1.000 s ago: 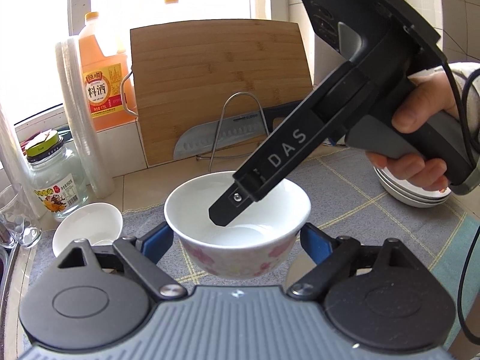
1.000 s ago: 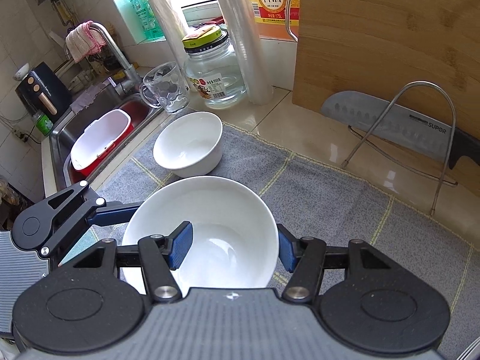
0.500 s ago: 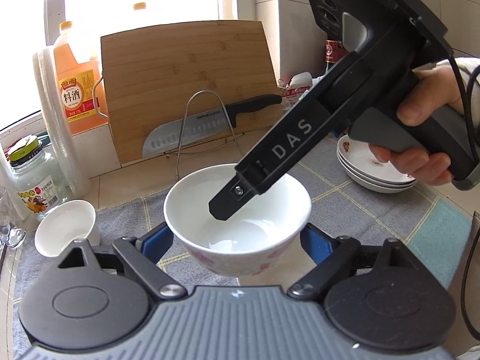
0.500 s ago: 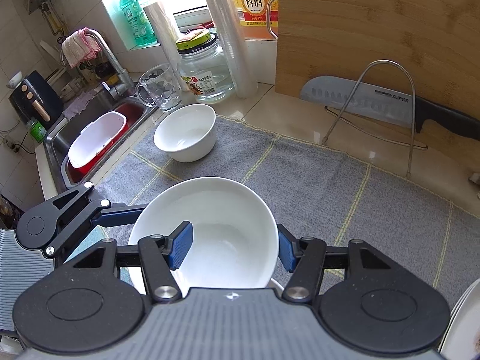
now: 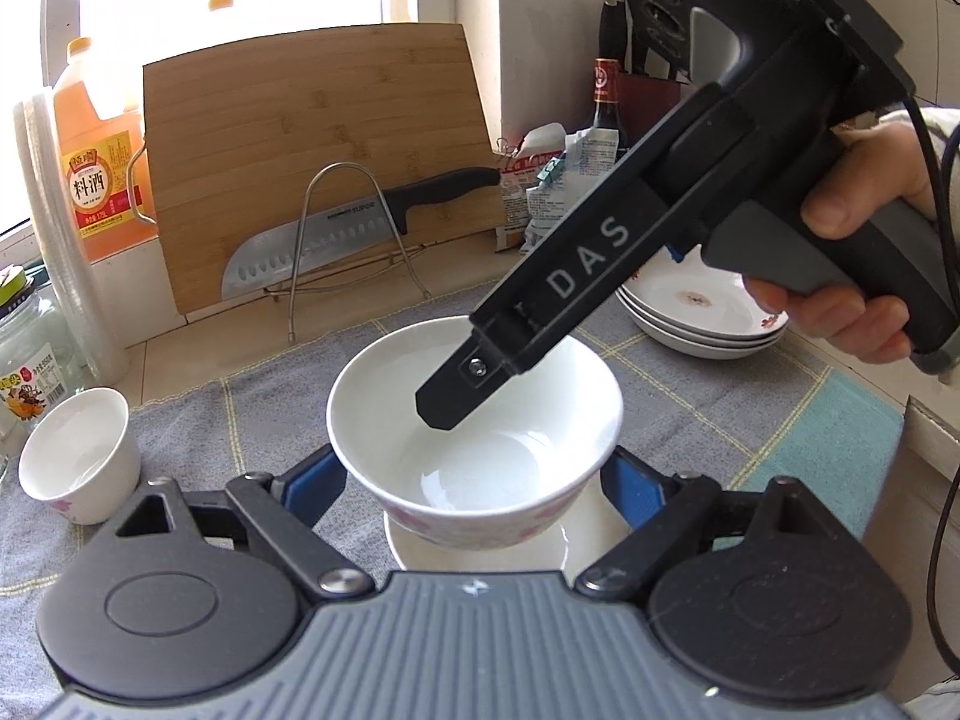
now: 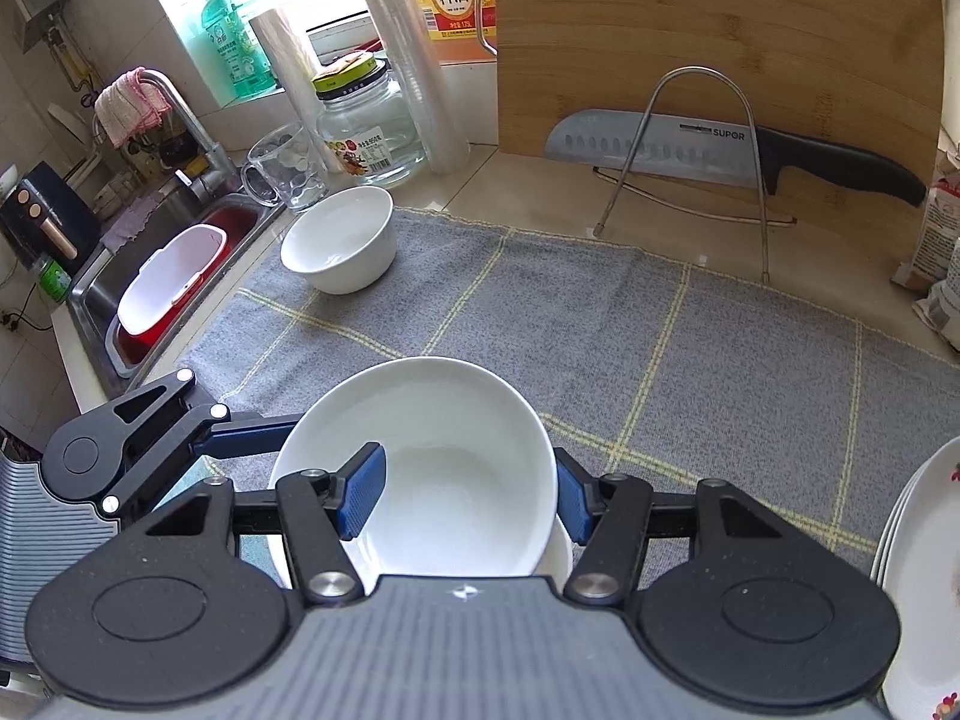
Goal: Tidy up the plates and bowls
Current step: 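Lift the pink-flowered bowl with both tools and carry it over the white bowl, then lower the pink-flowered bowl into the white bowl with both tools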
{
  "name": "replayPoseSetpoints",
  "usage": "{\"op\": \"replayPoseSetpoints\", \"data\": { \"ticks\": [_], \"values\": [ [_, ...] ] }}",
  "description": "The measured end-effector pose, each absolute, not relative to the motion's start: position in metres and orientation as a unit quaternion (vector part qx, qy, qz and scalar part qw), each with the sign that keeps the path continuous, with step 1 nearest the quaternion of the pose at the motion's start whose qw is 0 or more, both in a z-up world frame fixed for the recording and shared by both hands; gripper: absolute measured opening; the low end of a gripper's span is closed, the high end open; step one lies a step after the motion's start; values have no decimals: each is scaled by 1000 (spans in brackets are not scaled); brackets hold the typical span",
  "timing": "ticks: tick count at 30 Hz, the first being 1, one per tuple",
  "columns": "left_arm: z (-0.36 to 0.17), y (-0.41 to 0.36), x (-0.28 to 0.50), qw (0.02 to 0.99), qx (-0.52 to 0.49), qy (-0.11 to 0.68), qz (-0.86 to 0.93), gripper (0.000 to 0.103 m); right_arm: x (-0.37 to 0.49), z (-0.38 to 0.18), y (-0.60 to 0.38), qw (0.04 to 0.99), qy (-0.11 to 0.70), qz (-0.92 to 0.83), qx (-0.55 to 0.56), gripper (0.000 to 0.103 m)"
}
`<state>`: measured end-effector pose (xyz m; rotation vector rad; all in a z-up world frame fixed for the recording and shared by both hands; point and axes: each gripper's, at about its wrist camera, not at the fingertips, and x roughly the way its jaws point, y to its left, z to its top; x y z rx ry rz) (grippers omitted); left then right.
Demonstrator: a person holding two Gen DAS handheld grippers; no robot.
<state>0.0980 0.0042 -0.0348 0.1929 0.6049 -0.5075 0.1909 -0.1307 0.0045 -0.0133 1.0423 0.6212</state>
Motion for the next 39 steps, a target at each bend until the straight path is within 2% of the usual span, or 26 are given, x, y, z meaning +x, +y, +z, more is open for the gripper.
{"op": "replayPoseSetpoints", "data": {
  "ticks": [39],
  "values": [
    [-59,-2,92,904,92,330,-256,91,182,-25,-134,809,517,280,-1,65]
  ]
}}
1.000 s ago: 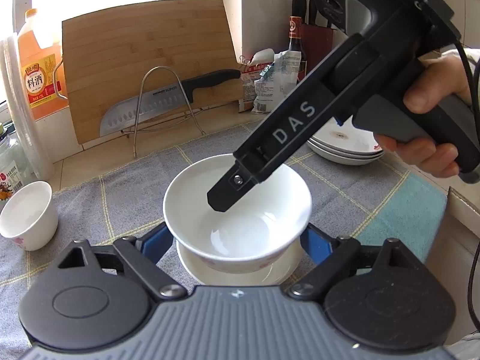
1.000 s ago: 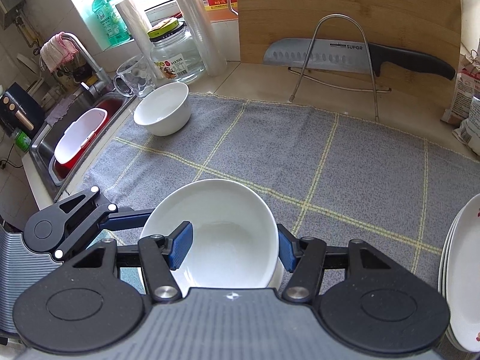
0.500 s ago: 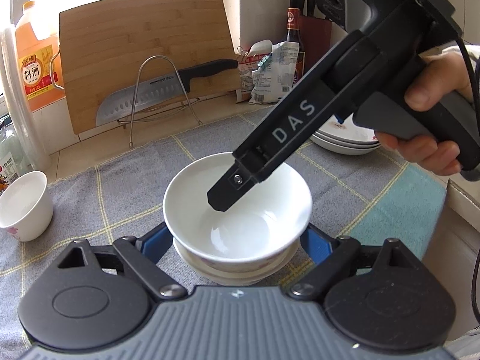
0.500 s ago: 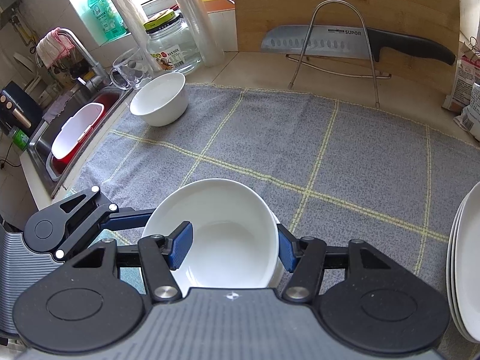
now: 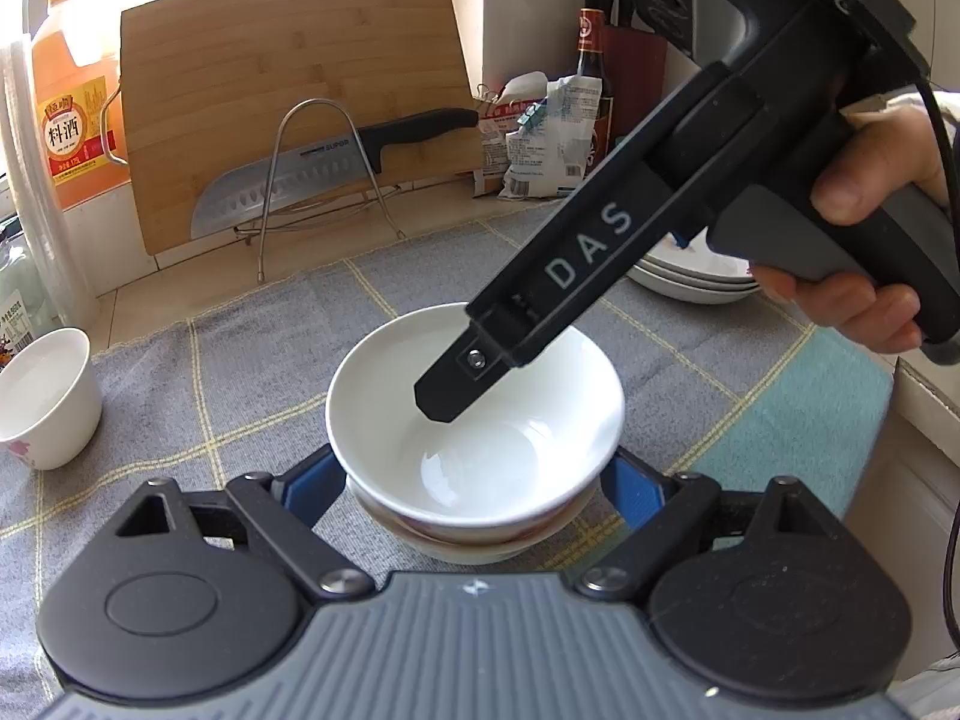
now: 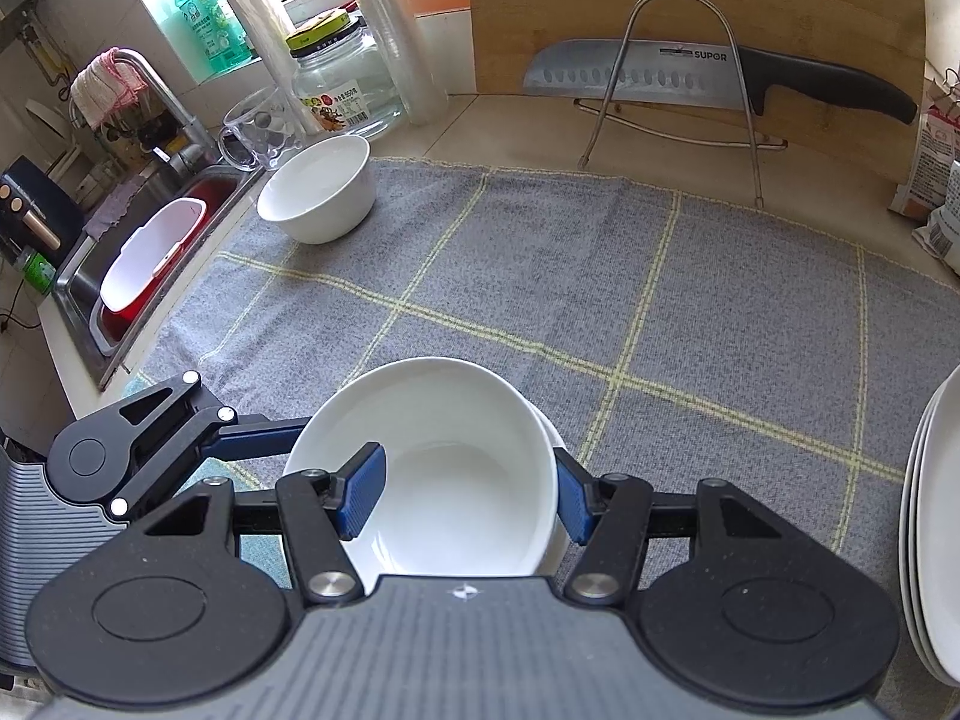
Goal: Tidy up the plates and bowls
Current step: 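Lower the pink-flowered bowl into the white bowl with both tools, then open both tools and lift them away from the bowl stack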
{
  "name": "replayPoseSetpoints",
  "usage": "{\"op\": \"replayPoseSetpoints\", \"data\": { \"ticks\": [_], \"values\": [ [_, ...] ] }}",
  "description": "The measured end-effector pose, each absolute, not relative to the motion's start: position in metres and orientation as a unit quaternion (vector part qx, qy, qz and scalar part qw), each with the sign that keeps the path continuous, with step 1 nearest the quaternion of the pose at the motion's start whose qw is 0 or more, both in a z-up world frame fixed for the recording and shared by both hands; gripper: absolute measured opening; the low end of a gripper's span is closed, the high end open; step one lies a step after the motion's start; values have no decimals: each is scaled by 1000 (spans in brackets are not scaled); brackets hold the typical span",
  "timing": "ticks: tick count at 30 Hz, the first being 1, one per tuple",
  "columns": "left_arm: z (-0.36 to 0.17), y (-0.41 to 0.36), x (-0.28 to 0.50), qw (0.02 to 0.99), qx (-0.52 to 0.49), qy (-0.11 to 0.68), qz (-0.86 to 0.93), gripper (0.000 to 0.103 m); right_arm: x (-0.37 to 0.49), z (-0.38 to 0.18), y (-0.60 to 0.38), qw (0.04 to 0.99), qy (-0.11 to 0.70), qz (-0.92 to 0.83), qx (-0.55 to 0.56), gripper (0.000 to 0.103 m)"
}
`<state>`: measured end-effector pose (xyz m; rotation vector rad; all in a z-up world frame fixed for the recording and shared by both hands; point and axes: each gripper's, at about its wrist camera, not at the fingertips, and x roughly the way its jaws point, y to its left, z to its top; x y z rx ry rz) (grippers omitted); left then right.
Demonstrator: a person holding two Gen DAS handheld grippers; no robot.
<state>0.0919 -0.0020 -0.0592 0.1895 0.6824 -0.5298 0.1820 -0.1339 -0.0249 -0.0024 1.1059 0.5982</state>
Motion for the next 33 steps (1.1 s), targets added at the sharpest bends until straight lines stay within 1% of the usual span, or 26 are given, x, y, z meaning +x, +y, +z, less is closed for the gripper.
{"op": "replayPoseSetpoints", "data": {
  "ticks": [6,12,14,15,17,18,23,29,33],
  "values": [
    [-60,-2,93,904,94,330,-256,91,183,-26,-134,808,518,281,-1,65],
    [-64,-1,94,902,91,336,-255,92,181,-26,-134,809,513,286,-1,71],
    [-67,0,94,901,90,340,-254,93,179,-26,-134,809,510,291,3,78],
    [-68,2,93,901,89,339,-255,94,179,-25,-134,810,509,293,3,80],
    [-67,4,90,903,90,335,-255,98,177,-23,-134,814,503,290,-4,88],
    [-67,5,88,903,90,334,-255,99,175,-22,-134,816,499,290,-8,89],
    [-67,6,85,903,88,334,-255,99,173,-20,-137,824,489,285,-10,89],
    [-66,6,83,904,87,335,-250,99,164,-9,-142,835,455,310,17,89],
    [-65,4,83,905,85,336,-248,99,162,-5,-143,830,448,332,32,89]
  ]
}}
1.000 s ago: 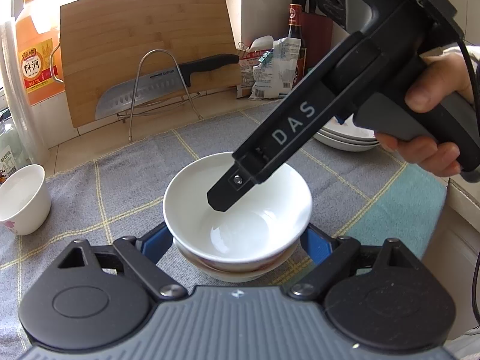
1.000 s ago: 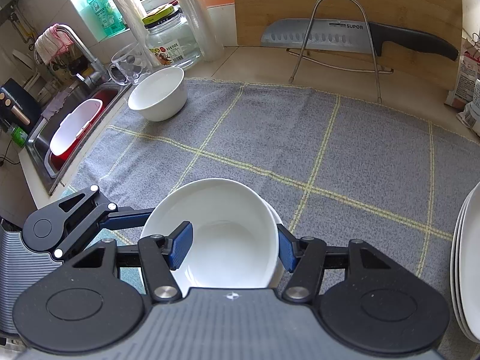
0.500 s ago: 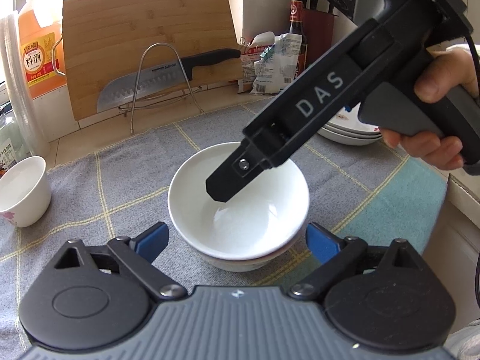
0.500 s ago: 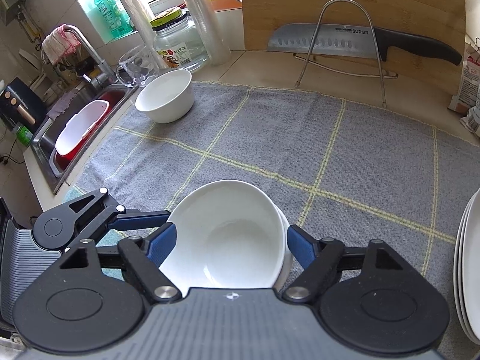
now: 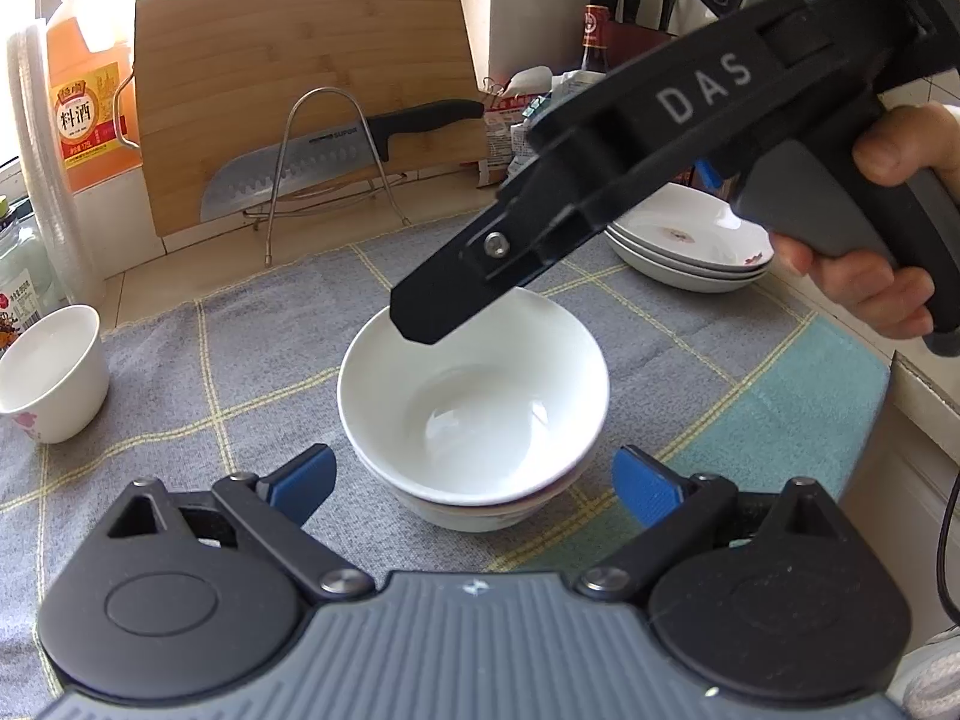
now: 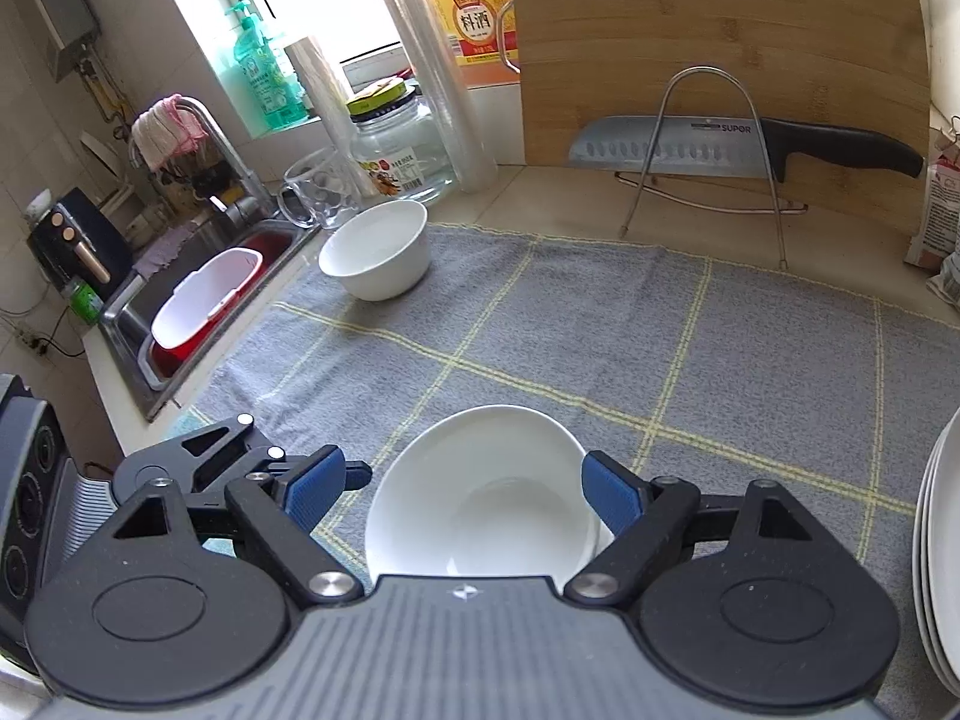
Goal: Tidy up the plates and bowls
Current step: 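Open both tools and lift them away from the bowl stack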
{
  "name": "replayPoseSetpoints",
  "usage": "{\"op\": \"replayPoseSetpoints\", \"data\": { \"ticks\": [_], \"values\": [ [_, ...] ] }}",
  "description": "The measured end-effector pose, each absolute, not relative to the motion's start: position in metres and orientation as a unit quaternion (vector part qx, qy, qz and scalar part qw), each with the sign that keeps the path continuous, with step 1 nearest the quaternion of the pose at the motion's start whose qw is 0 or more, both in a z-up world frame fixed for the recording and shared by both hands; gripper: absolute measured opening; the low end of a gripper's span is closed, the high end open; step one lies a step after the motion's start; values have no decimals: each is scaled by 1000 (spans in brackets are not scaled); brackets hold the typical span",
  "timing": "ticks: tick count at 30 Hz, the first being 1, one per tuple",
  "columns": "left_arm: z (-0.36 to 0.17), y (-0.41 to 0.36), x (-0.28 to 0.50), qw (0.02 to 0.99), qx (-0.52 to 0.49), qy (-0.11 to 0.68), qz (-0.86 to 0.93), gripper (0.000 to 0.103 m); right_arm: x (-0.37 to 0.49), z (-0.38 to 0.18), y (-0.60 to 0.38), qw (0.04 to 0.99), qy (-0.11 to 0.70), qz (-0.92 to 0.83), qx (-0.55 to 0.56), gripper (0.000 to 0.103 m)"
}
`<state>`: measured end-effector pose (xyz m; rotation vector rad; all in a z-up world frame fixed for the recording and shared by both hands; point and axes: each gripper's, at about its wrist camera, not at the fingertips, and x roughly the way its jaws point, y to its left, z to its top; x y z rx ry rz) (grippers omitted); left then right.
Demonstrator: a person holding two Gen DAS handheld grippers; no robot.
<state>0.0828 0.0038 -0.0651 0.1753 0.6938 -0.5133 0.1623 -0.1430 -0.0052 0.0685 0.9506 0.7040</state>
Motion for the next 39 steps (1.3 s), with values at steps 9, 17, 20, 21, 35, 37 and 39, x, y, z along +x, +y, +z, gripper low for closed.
{"op": "replayPoseSetpoints", "data": {
  "ticks": [9,17,20,21,35,37,39],
  "values": [
    [-63,2,80,906,90,334,-244,99,168,-17,-144,817,469,335,26,88],
    [-58,2,79,910,91,335,-228,99,167,-12,-144,815,461,350,19,89],
    [-54,4,76,912,88,336,-219,99,166,-7,-141,816,451,361,11,92],
    [-52,6,75,913,86,336,-214,99,166,-5,-138,819,444,363,3,95],
    [-47,77,91,921,70,336,-182,101,170,1,-99,849,426,311,-42,103],
    [-48,90,97,922,68,331,-188,101,172,1,-91,853,430,294,-40,103],
    [-50,101,104,923,69,328,-189,101,174,0,-82,855,434,281,-42,103]
  ]
}}
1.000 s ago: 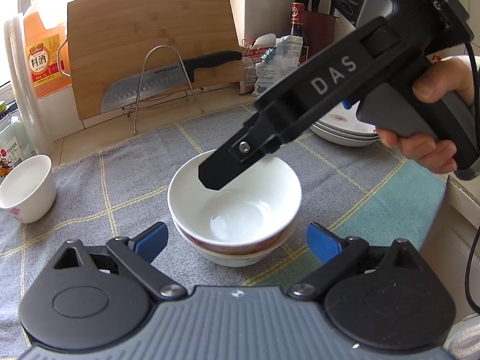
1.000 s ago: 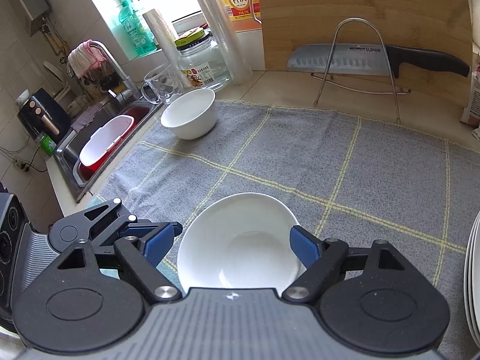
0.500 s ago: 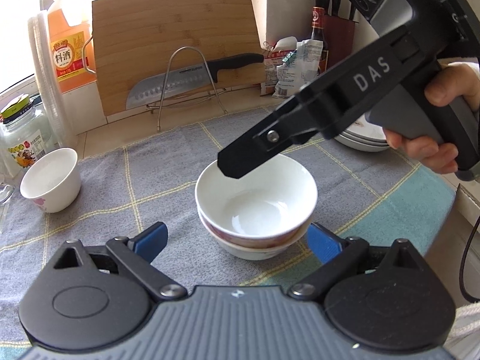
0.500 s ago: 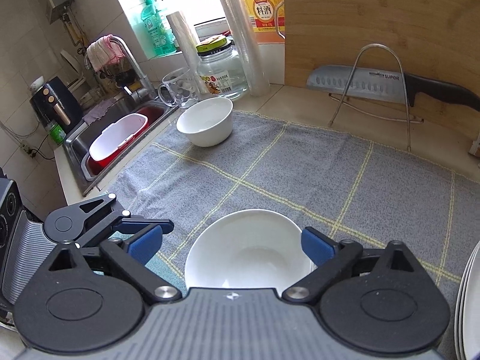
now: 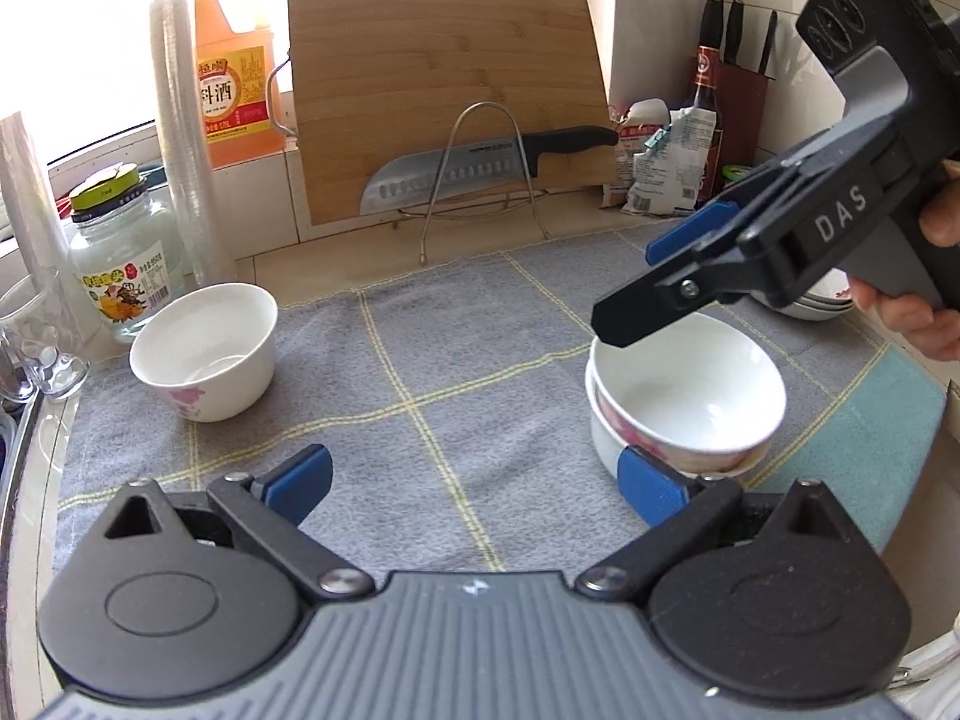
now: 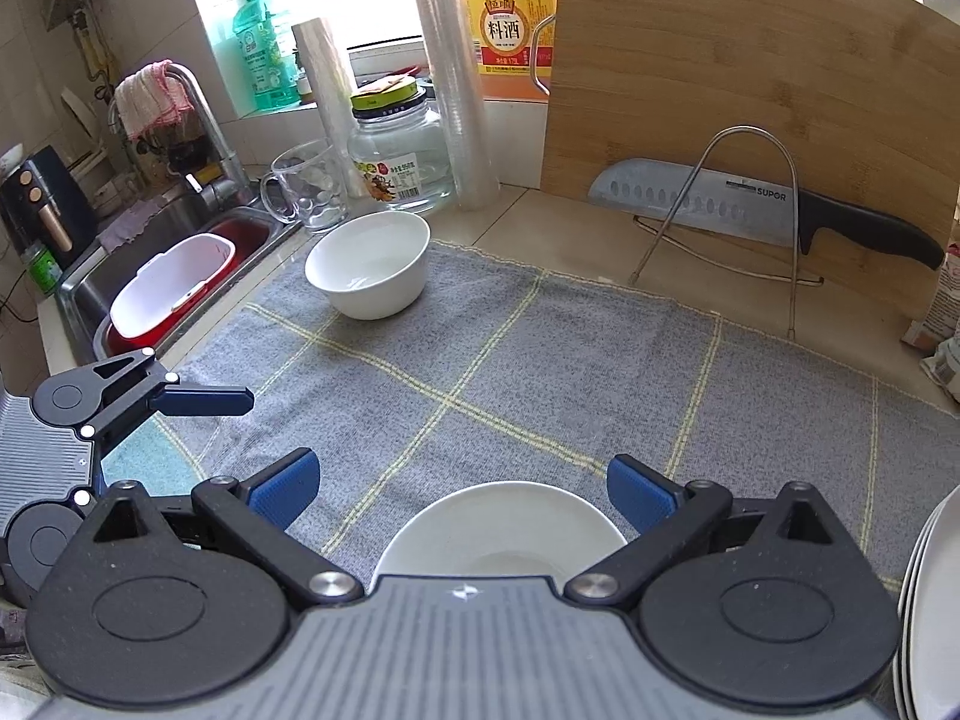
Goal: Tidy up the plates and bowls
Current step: 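Open both tools and lift them away from the bowl stack, then move both tools to another pink-flowered white bowl and grip its rim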
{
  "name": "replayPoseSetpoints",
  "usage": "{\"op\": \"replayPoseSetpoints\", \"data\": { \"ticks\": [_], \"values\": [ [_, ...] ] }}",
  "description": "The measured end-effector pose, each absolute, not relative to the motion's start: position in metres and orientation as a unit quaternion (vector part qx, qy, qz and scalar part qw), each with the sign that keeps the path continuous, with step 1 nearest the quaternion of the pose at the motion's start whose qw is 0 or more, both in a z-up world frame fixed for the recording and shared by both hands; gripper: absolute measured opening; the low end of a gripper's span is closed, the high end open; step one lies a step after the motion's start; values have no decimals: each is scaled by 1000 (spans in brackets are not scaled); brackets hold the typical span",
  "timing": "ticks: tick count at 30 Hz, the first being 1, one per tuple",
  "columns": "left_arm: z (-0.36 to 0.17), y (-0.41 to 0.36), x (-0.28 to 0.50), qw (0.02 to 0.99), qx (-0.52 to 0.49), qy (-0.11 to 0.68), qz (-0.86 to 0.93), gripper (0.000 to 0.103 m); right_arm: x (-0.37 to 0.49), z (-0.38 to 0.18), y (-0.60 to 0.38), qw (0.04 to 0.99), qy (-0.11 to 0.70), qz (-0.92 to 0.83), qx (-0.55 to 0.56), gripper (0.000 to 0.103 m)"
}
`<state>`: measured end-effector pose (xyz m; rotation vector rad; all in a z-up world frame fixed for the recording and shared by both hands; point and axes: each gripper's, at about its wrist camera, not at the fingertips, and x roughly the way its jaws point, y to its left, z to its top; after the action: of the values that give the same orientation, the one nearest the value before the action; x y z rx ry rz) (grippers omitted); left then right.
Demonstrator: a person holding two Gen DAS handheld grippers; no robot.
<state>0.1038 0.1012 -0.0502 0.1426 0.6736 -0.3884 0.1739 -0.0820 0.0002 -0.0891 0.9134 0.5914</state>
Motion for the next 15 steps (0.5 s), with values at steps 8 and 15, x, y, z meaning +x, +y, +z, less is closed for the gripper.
{"op": "replayPoseSetpoints", "data": {
  "ticks": [8,15],
  "values": [
    [-64,145,127,929,66,319,-174,101,184,0,-45,856,445,259,-52,103],
    [-81,180,156,936,70,313,-146,101,213,-1,3,853,447,261,-65,103]
  ]
}}
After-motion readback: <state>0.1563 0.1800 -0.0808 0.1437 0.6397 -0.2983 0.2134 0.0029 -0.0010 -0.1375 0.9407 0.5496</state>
